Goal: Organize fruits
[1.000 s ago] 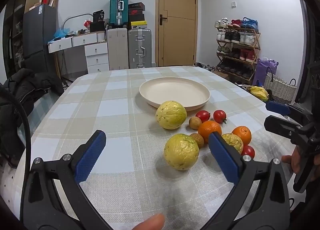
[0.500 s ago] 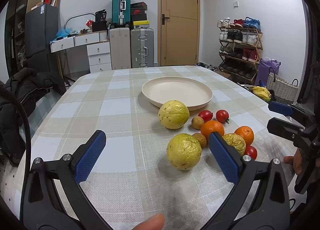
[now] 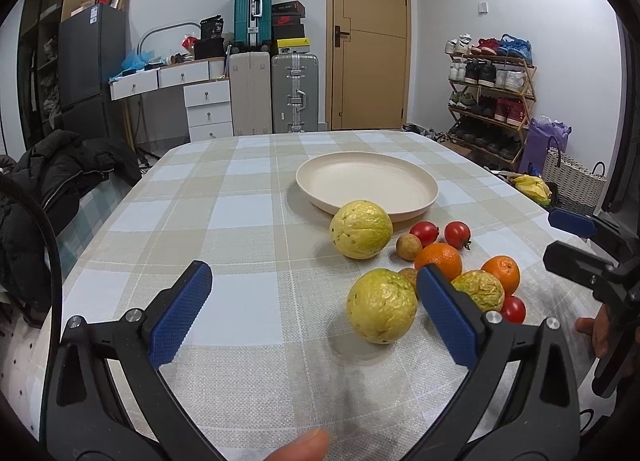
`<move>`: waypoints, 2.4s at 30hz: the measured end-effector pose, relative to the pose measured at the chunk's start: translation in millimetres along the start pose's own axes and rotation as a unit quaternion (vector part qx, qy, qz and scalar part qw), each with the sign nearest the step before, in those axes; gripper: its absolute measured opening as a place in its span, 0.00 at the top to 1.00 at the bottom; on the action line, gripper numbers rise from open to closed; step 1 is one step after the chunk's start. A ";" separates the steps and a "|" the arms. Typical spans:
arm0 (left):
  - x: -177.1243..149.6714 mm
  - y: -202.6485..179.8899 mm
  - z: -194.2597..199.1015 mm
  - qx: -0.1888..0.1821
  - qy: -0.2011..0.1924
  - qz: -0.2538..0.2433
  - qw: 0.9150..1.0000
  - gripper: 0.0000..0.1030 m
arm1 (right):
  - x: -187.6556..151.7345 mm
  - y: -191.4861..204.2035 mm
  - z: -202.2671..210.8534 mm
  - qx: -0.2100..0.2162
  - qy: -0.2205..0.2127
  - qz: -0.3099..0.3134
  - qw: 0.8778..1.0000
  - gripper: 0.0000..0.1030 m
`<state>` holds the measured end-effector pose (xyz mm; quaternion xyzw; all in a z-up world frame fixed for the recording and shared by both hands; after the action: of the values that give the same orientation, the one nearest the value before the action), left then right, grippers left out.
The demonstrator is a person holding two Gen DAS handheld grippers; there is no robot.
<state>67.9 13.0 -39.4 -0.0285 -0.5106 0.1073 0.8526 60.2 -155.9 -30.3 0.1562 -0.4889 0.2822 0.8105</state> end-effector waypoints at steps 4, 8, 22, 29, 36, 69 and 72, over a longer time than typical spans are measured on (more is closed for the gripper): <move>0.4 -1.6 -0.6 0.000 0.001 0.000 1.000 0.01 | 0.6 -6.8 -0.1 -0.001 -0.003 -0.022 1.000 0.00; 0.3 -2.0 -1.2 0.003 0.002 0.000 1.000 0.01 | 0.5 -8.2 -1.1 0.000 -0.002 -0.026 1.000 0.00; 0.1 -4.3 -2.3 0.001 0.003 -0.002 1.000 0.01 | -0.1 2.3 -0.8 -0.002 -0.002 -0.002 1.000 0.00; -0.1 -4.3 -2.5 0.001 0.003 -0.002 1.000 0.01 | -0.3 2.3 -4.9 -0.001 0.005 0.000 1.000 0.00; -0.5 -4.0 -2.0 0.002 0.002 -0.004 1.000 0.01 | -2.1 2.5 -6.9 -0.004 0.009 0.003 1.000 0.00; -3.5 -9.9 -1.1 -0.003 0.012 -0.024 1.000 0.01 | -28.1 -11.7 -18.5 0.008 0.121 -0.055 0.991 0.00; -4.4 -10.1 -2.2 -0.002 0.018 -0.027 0.999 0.01 | -34.2 -6.6 -20.6 0.010 0.136 -0.049 0.989 0.00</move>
<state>69.4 2.4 -42.7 -0.0187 -0.4962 0.0827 0.8641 66.3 -160.6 -70.0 0.1477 -0.3628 0.2658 0.8808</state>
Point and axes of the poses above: each gripper's, at about its wrist camera, not at the fingertips, and z roughly against the way its jaws point, y to its left, x to its top, the point moved 7 cm from there along -z, roughly the way its jaws point, and after that the axes turned 10 degrees about z, right-handed, at the moved point
